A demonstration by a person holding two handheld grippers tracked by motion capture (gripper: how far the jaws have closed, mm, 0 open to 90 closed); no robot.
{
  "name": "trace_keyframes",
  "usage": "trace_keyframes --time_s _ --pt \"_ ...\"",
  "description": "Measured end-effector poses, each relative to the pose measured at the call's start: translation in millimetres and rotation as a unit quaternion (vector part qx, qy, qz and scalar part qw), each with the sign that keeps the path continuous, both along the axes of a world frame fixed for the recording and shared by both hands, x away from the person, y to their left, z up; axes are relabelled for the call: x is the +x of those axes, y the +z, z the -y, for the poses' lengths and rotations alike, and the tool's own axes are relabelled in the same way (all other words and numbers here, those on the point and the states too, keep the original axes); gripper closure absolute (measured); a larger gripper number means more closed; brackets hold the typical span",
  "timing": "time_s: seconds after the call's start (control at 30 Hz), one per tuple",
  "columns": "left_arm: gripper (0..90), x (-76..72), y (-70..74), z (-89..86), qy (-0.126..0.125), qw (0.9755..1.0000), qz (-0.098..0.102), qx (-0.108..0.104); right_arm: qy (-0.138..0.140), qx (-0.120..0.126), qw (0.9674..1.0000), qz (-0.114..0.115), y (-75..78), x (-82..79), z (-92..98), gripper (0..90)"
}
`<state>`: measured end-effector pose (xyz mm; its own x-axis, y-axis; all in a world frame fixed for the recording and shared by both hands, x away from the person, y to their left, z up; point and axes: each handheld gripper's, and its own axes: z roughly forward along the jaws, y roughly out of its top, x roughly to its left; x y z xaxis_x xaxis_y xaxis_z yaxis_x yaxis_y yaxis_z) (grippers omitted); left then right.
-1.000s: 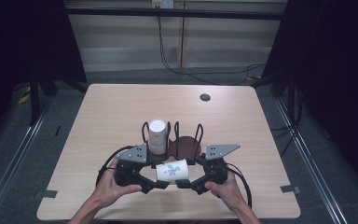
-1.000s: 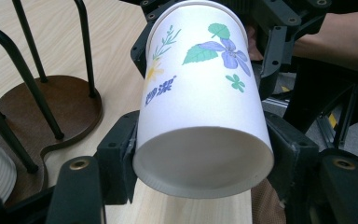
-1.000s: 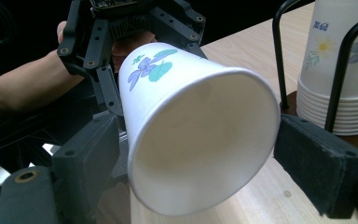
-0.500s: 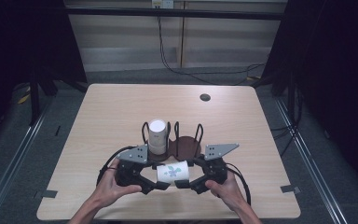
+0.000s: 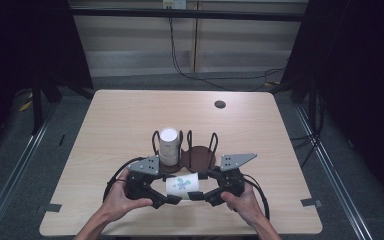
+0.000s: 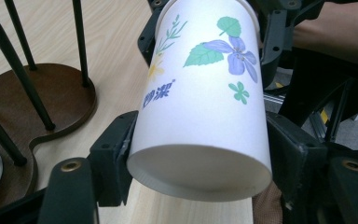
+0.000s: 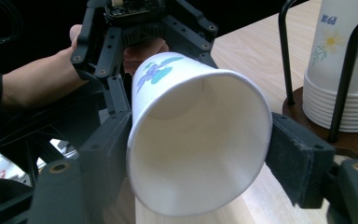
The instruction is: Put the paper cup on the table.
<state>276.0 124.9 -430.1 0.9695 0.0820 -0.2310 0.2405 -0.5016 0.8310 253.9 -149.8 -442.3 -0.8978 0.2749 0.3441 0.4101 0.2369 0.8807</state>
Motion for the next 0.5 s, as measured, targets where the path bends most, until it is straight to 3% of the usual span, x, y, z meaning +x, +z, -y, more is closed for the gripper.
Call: trace_keyframes --time_s 0.4,0.5 --pt "28.2 -0.6 -2.3 0.6 0.011 0.9999 0.004 0.012 -0.002 -0.007 1.0000 -0.003 1.7 -1.6 0.1 31.0" --pt "21.7 1.1 -2.9 0.0 0.023 0.9996 0.001 0.017 -0.005 -0.010 0.9999 -0.006 1.4 -0.7 1.6 31.1"
